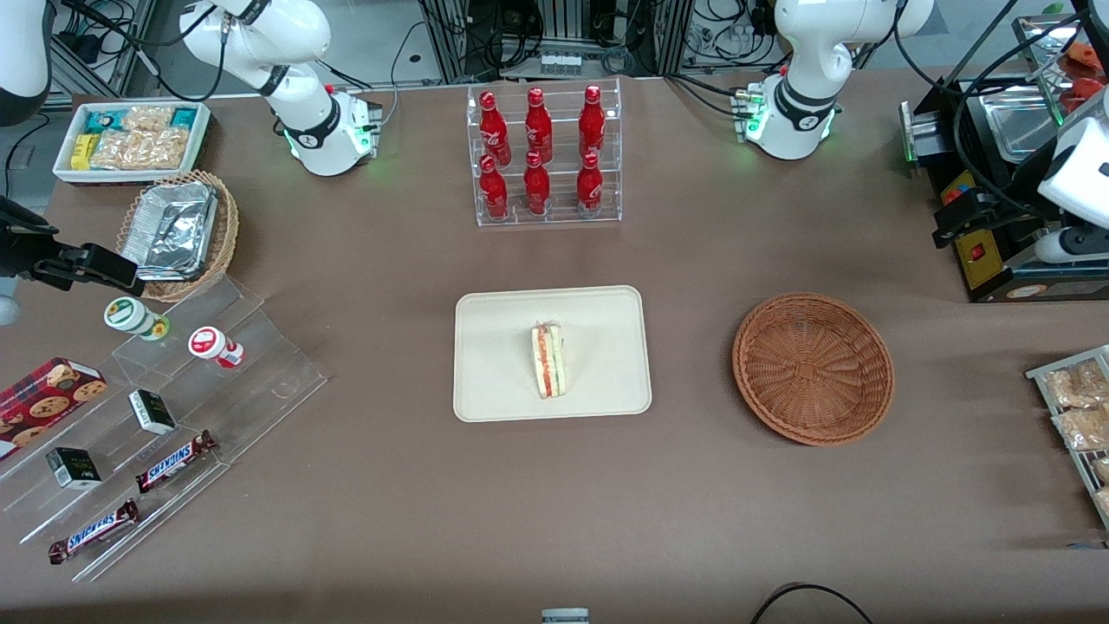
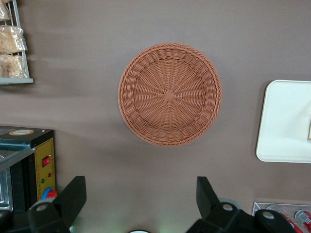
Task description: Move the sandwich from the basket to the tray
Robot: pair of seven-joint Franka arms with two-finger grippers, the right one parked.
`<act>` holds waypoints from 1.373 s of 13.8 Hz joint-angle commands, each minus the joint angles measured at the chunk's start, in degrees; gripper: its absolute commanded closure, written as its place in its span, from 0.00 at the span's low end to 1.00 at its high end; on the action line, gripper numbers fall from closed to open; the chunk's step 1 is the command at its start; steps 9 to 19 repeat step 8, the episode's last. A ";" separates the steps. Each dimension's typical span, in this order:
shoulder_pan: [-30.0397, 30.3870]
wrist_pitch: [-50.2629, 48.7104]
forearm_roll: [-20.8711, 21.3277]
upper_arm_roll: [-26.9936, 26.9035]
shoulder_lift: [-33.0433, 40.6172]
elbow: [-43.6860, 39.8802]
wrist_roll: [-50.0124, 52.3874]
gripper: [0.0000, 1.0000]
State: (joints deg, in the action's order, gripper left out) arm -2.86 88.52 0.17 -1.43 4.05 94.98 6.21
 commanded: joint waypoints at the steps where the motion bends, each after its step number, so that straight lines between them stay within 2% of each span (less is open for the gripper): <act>1: -0.83 -0.11 -0.26 -0.24 -0.09 -0.05 -0.85 0.00; 4: -0.74 -0.46 -0.35 0.99 -2.02 -2.60 -0.41 0.00; 19: -0.74 -0.46 -0.44 0.90 -1.94 -2.60 -0.58 0.00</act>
